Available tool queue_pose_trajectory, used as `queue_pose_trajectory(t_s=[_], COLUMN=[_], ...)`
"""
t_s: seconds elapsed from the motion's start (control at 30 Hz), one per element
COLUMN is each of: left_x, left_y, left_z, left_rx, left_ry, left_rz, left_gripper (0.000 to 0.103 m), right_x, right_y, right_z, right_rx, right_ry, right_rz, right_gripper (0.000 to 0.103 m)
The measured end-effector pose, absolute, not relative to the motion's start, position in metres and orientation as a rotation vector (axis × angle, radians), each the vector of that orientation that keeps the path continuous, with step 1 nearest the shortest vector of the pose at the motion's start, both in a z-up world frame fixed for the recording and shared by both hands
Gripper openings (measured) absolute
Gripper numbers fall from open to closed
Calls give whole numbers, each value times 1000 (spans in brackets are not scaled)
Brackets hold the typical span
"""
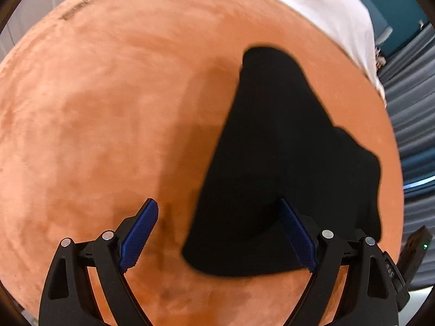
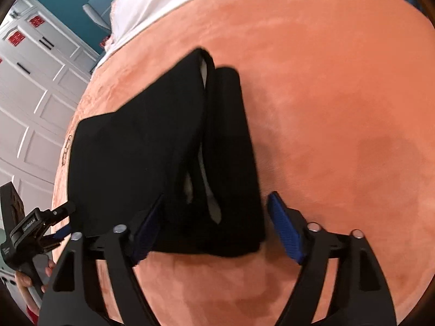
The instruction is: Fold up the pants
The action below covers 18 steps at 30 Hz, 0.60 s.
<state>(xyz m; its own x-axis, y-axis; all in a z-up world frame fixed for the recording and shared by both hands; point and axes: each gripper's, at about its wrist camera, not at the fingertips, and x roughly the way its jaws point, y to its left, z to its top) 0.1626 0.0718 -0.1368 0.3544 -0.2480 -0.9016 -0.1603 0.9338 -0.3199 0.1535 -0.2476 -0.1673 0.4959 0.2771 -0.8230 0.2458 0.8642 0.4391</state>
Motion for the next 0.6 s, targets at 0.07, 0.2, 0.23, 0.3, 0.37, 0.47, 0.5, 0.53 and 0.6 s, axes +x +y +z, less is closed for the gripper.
queue_pose_trajectory(t_s=[0.07, 0.2, 0.23, 0.3, 0.37, 0.47, 0.5, 0.53, 0.6], left_x=[167, 161, 156, 141, 115, 72, 53, 43, 23], left_y=[57, 45, 47, 53, 58, 62, 61, 59, 49], left_z=[-146, -128, -118, -98, -78, -67, -72, -78, -107], left_rx=[-348, -303, -308, -339, -349, -358, -355, -341, -242], left_ry=[1238, 1213, 1199, 1187, 1191, 1218, 1247, 1272, 1315], left_rz=[-88, -147, -171, -217, -256, -291, -298, -286, -192], left_gripper=[82, 33, 28, 22, 22, 23, 25, 29, 40], right_x=[153, 147, 143, 127, 100, 54, 36, 28, 8], right_y=[-242, -241, -240, -235, -232, -236, -237, -238, -246], right_z=[-171, -142, -130, -102, -80, -79, -91, -104, -148], right_rx=[575, 583, 581, 565, 556, 587, 598, 613, 657], right_ry=[1048, 1020, 1006, 981, 970, 999, 1027, 1056, 1145], right_rz=[39, 104, 128, 180, 219, 230, 217, 209, 132], right_gripper=[62, 31, 30, 30, 30, 31, 31, 34, 45])
